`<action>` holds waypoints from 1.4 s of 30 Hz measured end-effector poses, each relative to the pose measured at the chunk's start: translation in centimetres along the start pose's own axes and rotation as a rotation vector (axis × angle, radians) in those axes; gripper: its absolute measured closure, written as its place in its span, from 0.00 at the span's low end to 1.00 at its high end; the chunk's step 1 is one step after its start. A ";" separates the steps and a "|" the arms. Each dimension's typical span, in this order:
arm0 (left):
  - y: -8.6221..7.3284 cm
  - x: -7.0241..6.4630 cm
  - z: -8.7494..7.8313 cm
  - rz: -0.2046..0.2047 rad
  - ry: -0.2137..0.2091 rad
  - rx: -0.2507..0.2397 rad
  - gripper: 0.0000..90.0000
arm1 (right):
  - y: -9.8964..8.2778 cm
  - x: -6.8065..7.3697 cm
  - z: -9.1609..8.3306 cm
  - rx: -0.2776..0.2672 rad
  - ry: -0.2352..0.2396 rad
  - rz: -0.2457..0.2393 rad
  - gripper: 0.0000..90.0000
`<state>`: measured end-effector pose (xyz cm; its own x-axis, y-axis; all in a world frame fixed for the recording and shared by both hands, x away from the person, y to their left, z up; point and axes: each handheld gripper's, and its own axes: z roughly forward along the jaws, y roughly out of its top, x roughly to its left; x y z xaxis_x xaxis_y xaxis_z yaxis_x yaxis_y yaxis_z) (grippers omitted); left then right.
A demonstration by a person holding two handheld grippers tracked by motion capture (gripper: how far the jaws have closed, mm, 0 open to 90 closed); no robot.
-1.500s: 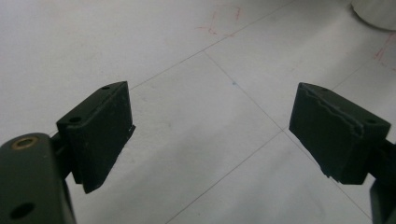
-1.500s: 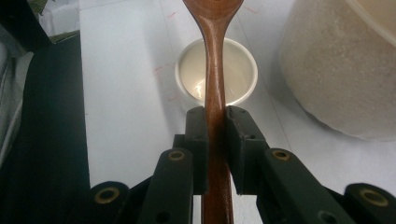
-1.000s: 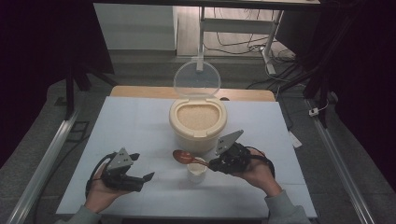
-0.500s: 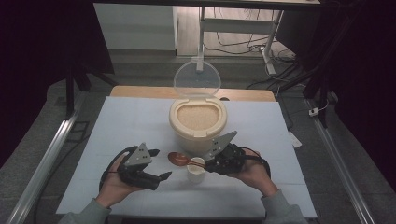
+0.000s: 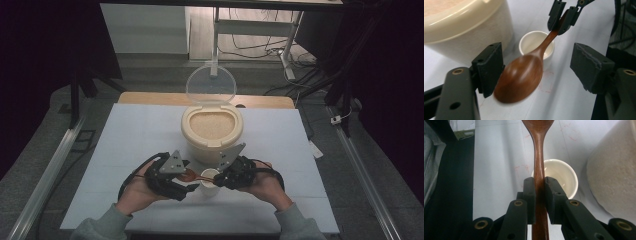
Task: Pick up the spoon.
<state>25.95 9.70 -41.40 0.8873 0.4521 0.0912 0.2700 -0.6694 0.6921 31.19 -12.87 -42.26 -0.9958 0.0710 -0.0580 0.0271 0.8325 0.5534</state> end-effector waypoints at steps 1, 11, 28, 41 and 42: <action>0.2 -0.1 0.2 0.008 -0.007 0.014 0.34 | 0.2 0.1 0.2 0.006 0.000 -0.012 0.88; 0.9 -0.2 2.0 0.045 -0.064 0.116 0.47 | 0.8 0.7 0.9 0.022 0.001 -0.058 0.88; 0.9 -0.2 3.6 0.089 -0.113 0.226 0.78 | 2.0 2.2 1.0 0.042 -0.024 -0.187 0.88; 0.6 -0.7 4.1 0.122 -0.156 0.249 0.88 | 2.0 2.4 1.7 0.047 -0.023 -0.226 0.85; 0.6 -0.6 4.0 0.122 -0.148 0.246 0.88 | 1.8 2.1 1.4 0.017 -0.031 -0.188 0.83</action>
<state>27.10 6.68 -43.92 0.9586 0.2811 0.0449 0.2247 -0.8440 0.4870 29.22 -10.41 -42.52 -0.9803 -0.0696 -0.1847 -0.1570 0.8418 0.5164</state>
